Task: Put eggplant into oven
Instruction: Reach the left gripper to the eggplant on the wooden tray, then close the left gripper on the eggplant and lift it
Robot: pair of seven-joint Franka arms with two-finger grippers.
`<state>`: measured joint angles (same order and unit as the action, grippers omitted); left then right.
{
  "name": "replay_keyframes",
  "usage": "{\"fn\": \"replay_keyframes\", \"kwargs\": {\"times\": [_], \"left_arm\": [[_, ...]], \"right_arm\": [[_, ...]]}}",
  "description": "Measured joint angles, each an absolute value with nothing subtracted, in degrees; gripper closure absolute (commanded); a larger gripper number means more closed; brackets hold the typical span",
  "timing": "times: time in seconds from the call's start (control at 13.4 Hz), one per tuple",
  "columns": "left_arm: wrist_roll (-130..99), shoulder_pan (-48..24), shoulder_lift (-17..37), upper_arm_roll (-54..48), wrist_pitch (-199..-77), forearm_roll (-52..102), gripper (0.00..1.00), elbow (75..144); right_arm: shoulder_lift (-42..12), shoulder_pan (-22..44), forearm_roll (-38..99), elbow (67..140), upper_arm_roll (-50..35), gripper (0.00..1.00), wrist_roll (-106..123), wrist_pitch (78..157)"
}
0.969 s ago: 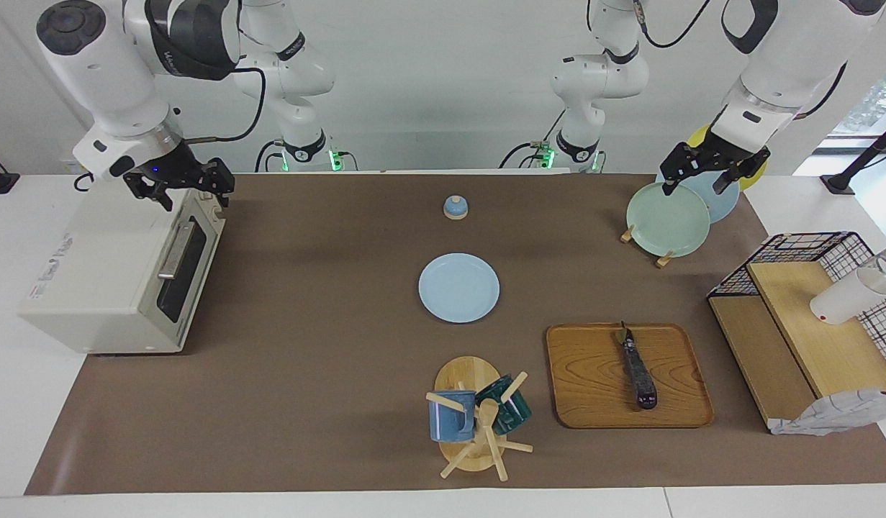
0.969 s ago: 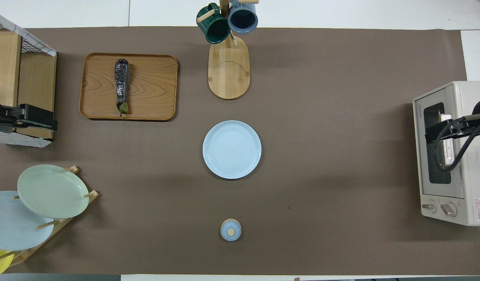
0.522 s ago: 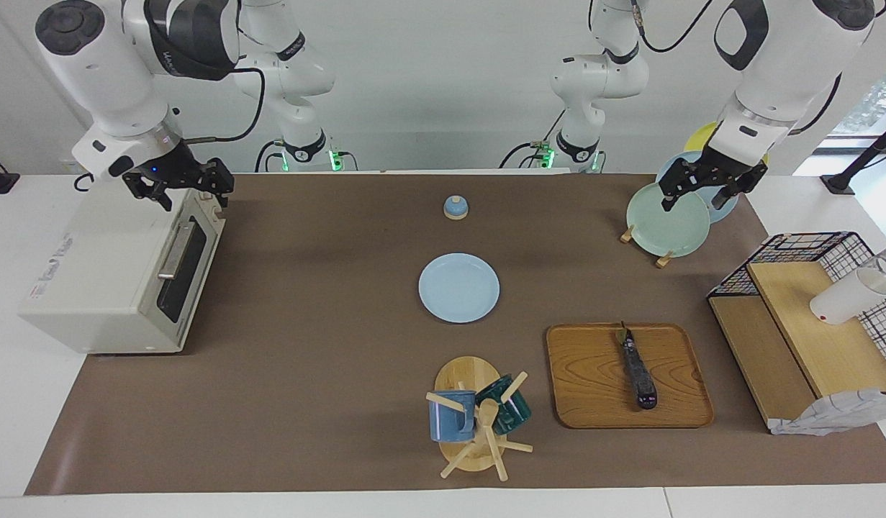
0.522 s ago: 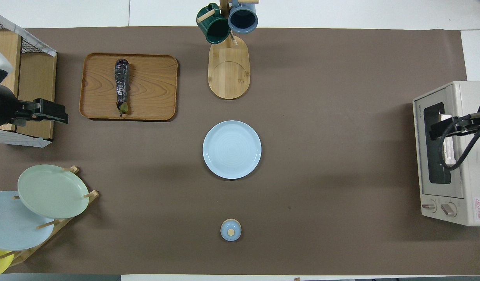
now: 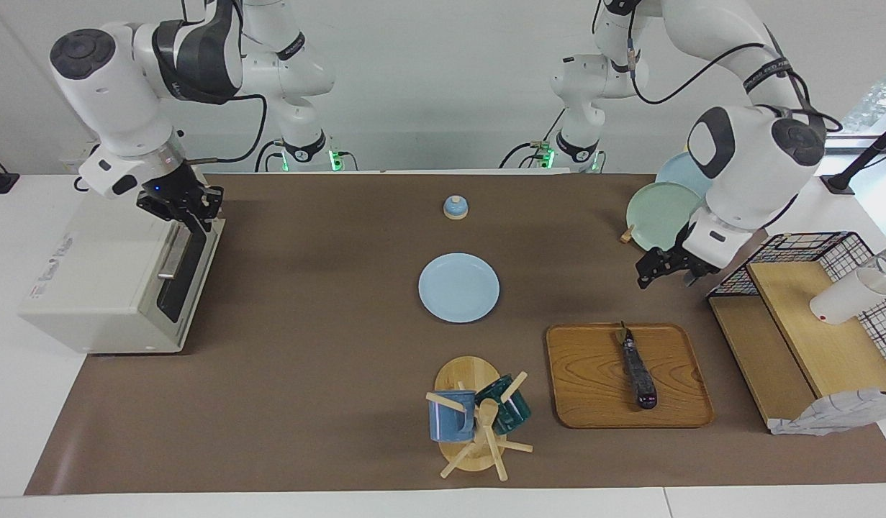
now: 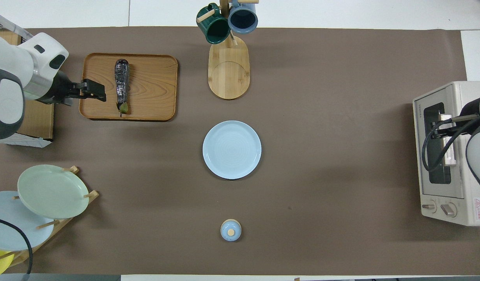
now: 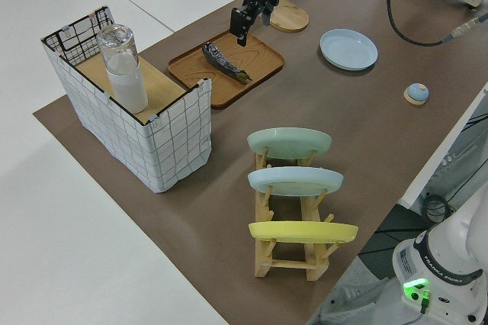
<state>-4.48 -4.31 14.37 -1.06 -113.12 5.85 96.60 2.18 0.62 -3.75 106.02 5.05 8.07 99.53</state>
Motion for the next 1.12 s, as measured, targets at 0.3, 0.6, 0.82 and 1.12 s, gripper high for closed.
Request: {"fn": "replay_keyframes", "kwargs": {"times": [0.3,0.6,0.82,1.12], "left_arm": [[-4.7,-5.9,23.3,-1.3,-122.3,6.0,0.0,94.5],[-4.8,-6.6,30.4,-1.3,-124.8,2.0,0.05,89.7],[-4.6,-6.8,32.7,-1.3,-129.8,0.7,0.1,89.2],[-2.1,-6.9,33.2,-1.2,-131.3,0.7,0.15,90.0]], "right_arm": [[2.2,-0.4,-9.2,109.0,5.1,1.0,7.6,101.9],[2.3,-1.4,-9.9,111.8,5.2,1.0,6.9,105.2],[2.3,-1.7,-10.0,113.4,5.2,1.0,6.9,105.9],[2.3,-1.7,-10.0,114.4,5.2,1.0,6.9,105.9]]}}
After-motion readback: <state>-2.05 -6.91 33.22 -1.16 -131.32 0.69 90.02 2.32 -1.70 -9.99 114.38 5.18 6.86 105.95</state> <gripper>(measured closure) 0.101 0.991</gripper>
